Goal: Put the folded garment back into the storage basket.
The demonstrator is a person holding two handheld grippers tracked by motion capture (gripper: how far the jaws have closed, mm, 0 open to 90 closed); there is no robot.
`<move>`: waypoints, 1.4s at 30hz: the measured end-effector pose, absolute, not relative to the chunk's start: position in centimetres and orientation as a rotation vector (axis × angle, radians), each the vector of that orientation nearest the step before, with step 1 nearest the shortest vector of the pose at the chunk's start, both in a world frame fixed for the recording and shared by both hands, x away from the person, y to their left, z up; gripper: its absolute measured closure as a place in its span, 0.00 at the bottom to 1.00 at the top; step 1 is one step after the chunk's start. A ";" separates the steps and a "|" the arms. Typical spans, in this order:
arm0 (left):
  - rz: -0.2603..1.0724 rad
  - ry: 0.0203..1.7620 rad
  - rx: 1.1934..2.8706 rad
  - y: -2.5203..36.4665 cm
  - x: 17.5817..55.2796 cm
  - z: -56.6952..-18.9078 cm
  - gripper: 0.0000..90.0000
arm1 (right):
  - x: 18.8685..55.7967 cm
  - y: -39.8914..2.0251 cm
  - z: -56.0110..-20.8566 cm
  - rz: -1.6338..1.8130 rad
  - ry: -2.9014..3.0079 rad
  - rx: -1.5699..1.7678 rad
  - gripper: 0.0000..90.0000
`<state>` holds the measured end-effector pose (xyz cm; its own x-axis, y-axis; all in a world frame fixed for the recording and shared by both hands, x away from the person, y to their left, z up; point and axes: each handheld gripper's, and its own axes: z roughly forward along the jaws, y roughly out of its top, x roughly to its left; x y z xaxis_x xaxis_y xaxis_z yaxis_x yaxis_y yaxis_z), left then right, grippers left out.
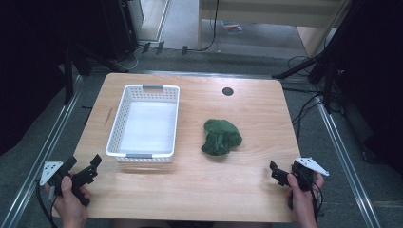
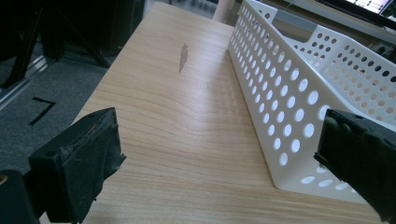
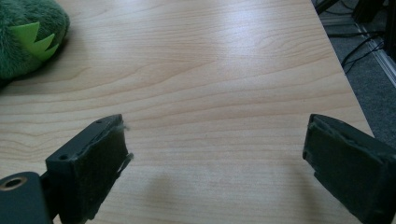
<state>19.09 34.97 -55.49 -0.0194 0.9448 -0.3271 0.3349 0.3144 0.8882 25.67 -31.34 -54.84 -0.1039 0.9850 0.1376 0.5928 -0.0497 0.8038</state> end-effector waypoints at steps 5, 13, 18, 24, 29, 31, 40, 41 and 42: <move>0.747 1.553 1.199 35.0 19.0 -55.5 0.00 | 25.7 -31.3 -54.8 1.024 1.733 1.673 0.07; 0.757 1.553 1.198 34.9 19.0 -55.5 0.00 | 25.7 -31.3 -54.9 1.018 1.735 1.676 0.07; 0.779 1.565 1.242 34.8 19.1 -55.2 0.00 | 25.8 -31.3 -54.9 1.021 1.734 1.682 0.07; 0.786 1.550 1.237 34.8 18.8 -54.3 0.00 | 25.8 -31.2 -54.9 1.013 1.739 1.676 0.07; 0.806 1.528 1.219 34.8 18.2 -52.6 0.00 | 25.8 -31.3 -54.9 1.026 1.739 1.681 0.07; 0.814 1.512 1.204 34.5 18.0 -51.5 0.00 | 25.8 -31.3 -54.9 1.026 1.742 1.683 0.07; 0.797 1.468 1.261 32.0 18.4 -48.8 0.00 | 25.8 -31.4 -54.9 1.030 1.737 1.680 0.07; 0.791 1.474 1.267 31.8 18.4 -48.4 0.00 | 25.8 -31.4 -54.9 1.030 1.737 1.681 0.07; 0.791 1.474 1.267 31.8 18.4 -48.4 0.00 | 25.8 -31.4 -54.9 1.030 1.737 1.681 0.07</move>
